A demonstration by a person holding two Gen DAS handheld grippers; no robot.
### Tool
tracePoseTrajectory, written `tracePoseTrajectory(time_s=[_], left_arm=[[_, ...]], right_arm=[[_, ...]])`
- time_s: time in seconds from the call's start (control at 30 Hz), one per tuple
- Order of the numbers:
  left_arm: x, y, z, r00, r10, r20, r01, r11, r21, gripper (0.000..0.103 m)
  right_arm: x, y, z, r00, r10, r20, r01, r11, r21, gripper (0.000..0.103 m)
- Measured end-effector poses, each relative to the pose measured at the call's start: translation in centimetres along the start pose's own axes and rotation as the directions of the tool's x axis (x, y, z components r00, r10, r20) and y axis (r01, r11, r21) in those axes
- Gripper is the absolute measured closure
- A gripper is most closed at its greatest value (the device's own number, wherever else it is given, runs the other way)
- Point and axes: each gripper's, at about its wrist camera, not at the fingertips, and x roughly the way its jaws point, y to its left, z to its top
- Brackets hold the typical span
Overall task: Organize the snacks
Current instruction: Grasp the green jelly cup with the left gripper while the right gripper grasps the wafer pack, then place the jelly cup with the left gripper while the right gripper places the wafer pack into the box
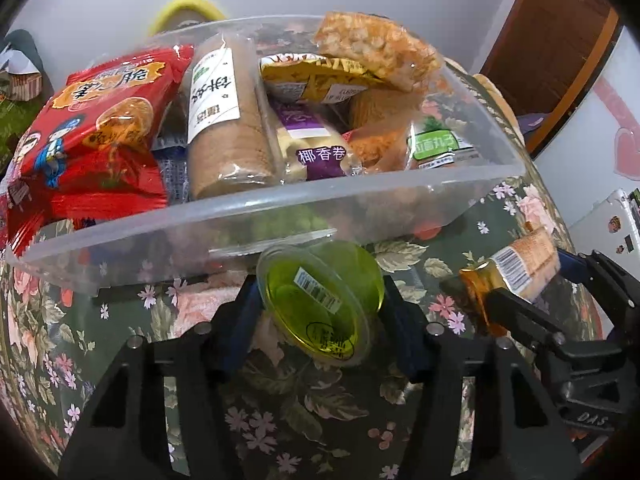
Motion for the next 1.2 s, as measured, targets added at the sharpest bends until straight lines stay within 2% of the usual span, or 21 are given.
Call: tracePoseTrajectory(time_s=[0.33,0.63,0.73,0.87,1.2], left_arm=[[-3.2,1.4,-2.4,0.999,0.016,0.038,-0.017,1.000,0.021,0.046],[-9.2,2.3,-2.9,0.990,-0.004,0.142,-0.002,0.999,0.043,0.046],[-11.2,3.0,-2.0,0.983,-0.030,0.182,0.026,0.999,0.027,0.046],[-11.4,3.0,0.1,0.977,-0.027,0.212,0.025,1.000,0.014,0.046],[-9.4,4.5,4.1,0.975,0.027,0.222,-0.028,1.000,0.001,0.046]], right_arm=[[-1.5,0.9,0.7,0.999,0.017,0.035,-0.017,1.000,-0.007,0.028],[-3.8,2.4,2.2,0.994,0.048,0.100,-0.047,0.999,-0.015,0.028],[-4.3,2.9,3.2,0.991,0.055,0.124,-0.051,0.998,-0.028,0.028],[-4.4,3.8,4.8,0.988,0.052,0.145,-0.044,0.997,-0.058,0.028],[-1.6,5.2,7.5,0.989,0.061,0.133,-0.052,0.996,-0.066,0.027]])
